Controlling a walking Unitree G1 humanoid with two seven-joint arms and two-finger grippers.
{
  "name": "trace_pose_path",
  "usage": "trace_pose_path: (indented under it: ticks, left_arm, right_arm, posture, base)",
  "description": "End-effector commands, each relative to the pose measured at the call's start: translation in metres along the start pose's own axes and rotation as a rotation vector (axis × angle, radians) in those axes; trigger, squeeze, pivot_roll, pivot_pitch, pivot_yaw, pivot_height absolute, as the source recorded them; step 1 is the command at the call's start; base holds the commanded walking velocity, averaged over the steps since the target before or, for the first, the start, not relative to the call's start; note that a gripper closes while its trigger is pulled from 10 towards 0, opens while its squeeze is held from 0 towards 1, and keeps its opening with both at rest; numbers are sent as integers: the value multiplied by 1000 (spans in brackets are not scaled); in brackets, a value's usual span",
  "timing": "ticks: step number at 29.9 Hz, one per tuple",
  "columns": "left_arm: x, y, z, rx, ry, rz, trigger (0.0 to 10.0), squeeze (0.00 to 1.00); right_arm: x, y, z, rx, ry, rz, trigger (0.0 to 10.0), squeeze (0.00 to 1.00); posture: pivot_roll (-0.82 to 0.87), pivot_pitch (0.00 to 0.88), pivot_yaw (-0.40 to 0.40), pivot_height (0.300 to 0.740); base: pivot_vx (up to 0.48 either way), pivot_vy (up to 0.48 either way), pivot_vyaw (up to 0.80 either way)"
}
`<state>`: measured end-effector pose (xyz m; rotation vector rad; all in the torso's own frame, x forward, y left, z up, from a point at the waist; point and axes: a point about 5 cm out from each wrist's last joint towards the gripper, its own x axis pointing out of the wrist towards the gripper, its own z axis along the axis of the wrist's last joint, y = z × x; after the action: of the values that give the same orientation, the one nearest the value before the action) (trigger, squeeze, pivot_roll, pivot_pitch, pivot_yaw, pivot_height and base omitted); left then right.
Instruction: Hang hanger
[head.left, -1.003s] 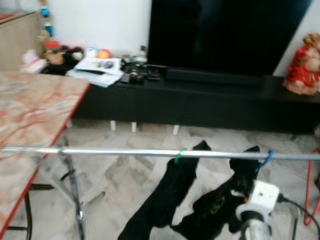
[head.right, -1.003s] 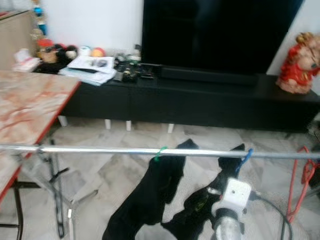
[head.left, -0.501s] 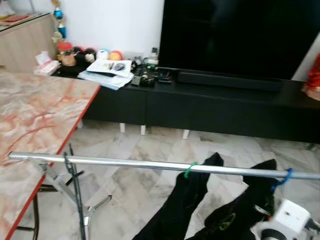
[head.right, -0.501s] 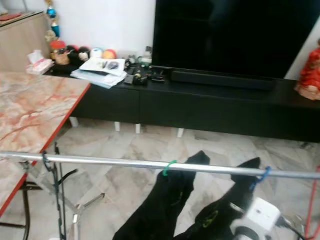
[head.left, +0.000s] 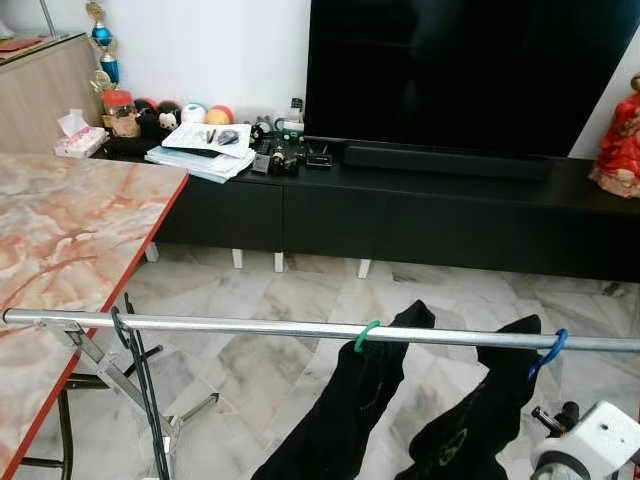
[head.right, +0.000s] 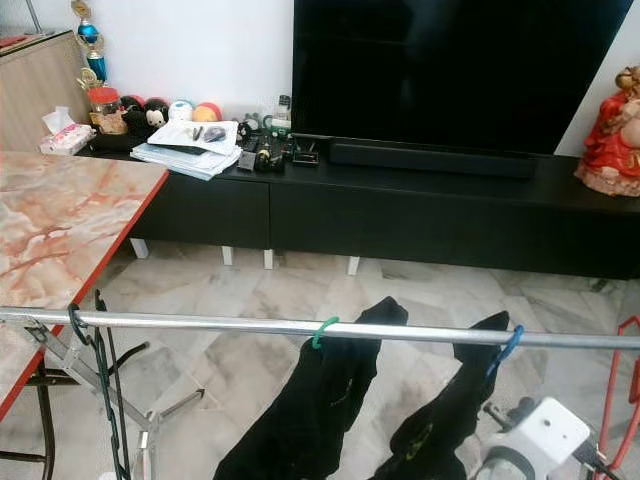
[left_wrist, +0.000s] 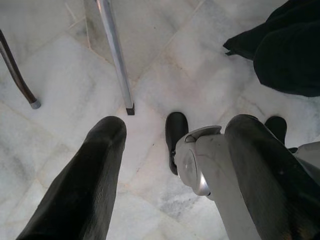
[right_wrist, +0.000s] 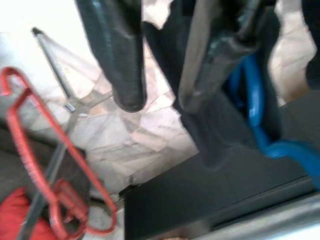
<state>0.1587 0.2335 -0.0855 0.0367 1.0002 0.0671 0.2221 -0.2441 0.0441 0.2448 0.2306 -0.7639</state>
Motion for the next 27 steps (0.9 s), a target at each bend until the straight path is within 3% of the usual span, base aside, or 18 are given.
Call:
trace_pose_path:
  ticks: [1, 4, 5, 14, 23, 27]
  left_arm:
    - [-1, -1, -5, 12, 25, -4, 10000, 0]
    - [-1, -1, -5, 10, 23, -4, 10000, 0]
    - [-1, -1, -5, 10, 23, -4, 10000, 0]
    - [-1, -1, -5, 18, 24, -8, 10000, 0]
    - [0, -1, -4, 25, 23, -13, 10000, 0]
    - [0, -1, -4, 29, 22, -16, 10000, 0]
  right_arm:
    - [2, 2, -3, 17, 27, 10, 10000, 1000]
    - [3, 9, -5, 20, 39, 41, 10000, 988]
    - [2, 10, -6, 18, 47, 44, 10000, 0]
    - [0, 10, -14, 4, 84, 43, 10000, 0]
    - [0, 17, -24, -45, 129, 115, 10000, 0]
    - [0, 27, -25, -53, 132, 198, 10000, 0]
  posture:
    - [150, 0, -57, 740]
    - [153, 0, -58, 740]
    - [153, 0, -58, 740]
    - [150, 0, -55, 740]
    - [152, 0, -57, 740]
    - [151, 0, -57, 740]
  base:
    - [0, 0, 0]
    - [0, 0, 0]
    - [0, 0, 0]
    - [0, 0, 0]
    - [0, 0, 0]
    - [0, 0, 0]
